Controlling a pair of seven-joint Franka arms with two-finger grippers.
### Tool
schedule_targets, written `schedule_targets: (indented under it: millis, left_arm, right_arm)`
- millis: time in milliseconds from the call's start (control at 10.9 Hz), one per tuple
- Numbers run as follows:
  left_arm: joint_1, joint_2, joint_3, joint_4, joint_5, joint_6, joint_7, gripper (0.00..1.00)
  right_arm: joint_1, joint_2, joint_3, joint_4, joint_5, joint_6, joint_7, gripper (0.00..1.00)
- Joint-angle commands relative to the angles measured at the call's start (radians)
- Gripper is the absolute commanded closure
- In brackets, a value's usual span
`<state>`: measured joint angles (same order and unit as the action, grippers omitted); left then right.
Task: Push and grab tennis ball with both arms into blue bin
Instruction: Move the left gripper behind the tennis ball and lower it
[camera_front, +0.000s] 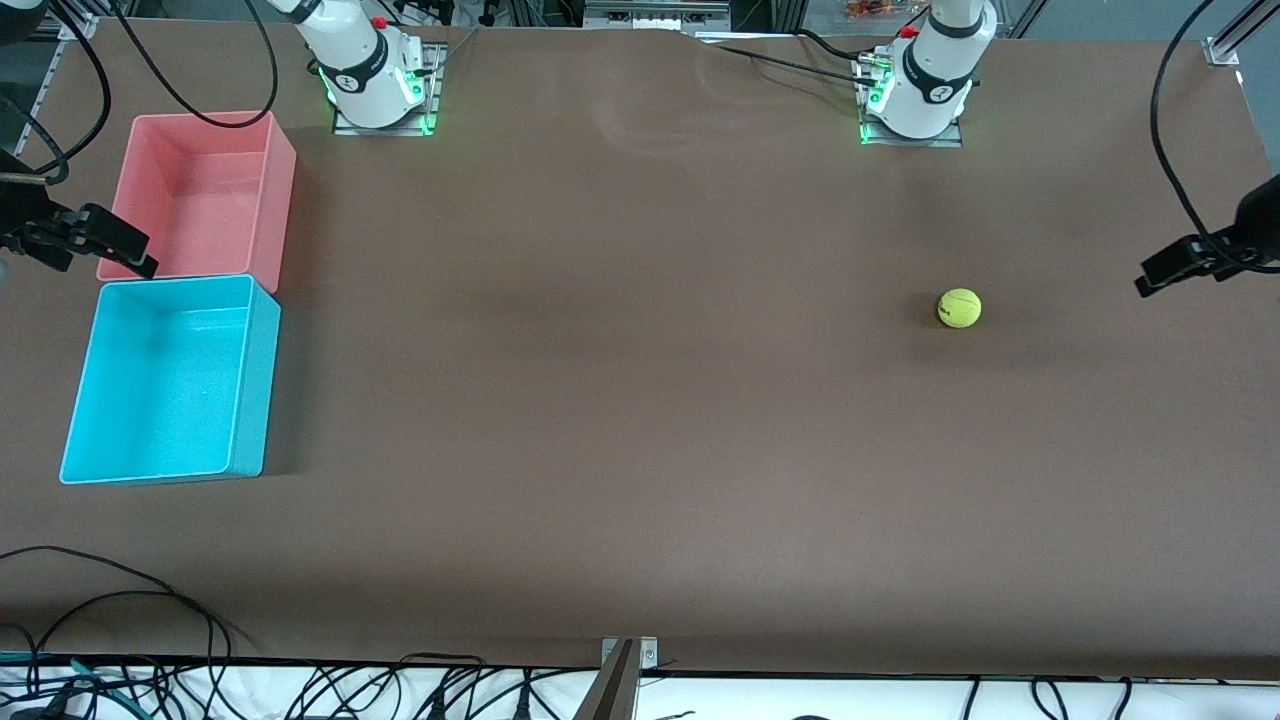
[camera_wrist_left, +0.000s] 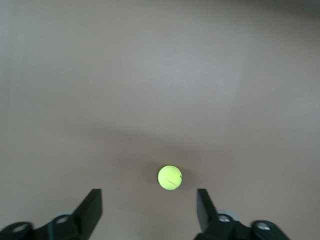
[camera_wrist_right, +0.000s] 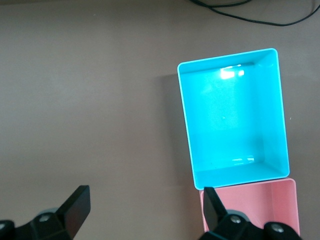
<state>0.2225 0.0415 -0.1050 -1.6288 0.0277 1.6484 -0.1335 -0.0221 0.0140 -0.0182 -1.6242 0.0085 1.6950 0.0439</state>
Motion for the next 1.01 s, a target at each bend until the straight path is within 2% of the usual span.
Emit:
schedule_targets:
  millis: [0, 92, 183, 275, 366, 641, 824, 916]
  left_arm:
    - [0.07, 0.029, -0.01, 0.015, -0.029, -0.013, -0.134, 0.77]
    - [0.072, 0.04, -0.009, 0.015, -0.002, -0.015, -0.17, 1.0]
    - [0.086, 0.063, -0.009, 0.011, 0.029, -0.016, -0.185, 1.0]
    - [0.127, 0.073, -0.01, 0.015, 0.008, -0.013, -0.213, 1.0]
    - [0.149, 0.075, -0.01, 0.012, -0.064, -0.013, -0.327, 1.0]
    - [0.181, 0.093, -0.01, -0.02, -0.092, 0.002, -0.6, 1.0]
    - [0.179, 0.103, -0.016, -0.086, -0.078, 0.063, -0.867, 1.0]
    - [0.179, 0.098, -0.016, -0.141, -0.077, 0.103, -0.897, 1.0]
  right_arm:
    - [-0.002, 0.003, 0.001, 0.013, 0.002, -0.001, -0.001, 0.0]
    - [-0.002, 0.003, 0.001, 0.013, 0.002, -0.001, -0.001, 0.0]
    - [-0.002, 0.003, 0.001, 0.013, 0.002, -0.001, -0.001, 0.0]
    - [-0.002, 0.003, 0.001, 0.013, 0.002, -0.003, -0.001, 0.0]
    - [-0.002, 0.003, 0.0, 0.013, 0.002, -0.001, -0.001, 0.0]
    - [-0.002, 0.003, 0.001, 0.013, 0.002, -0.001, -0.001, 0.0]
    - [-0.002, 0.003, 0.001, 0.013, 0.002, -0.001, 0.001, 0.0]
    - [-0.002, 0.003, 0.001, 0.013, 0.002, -0.001, 0.001, 0.0]
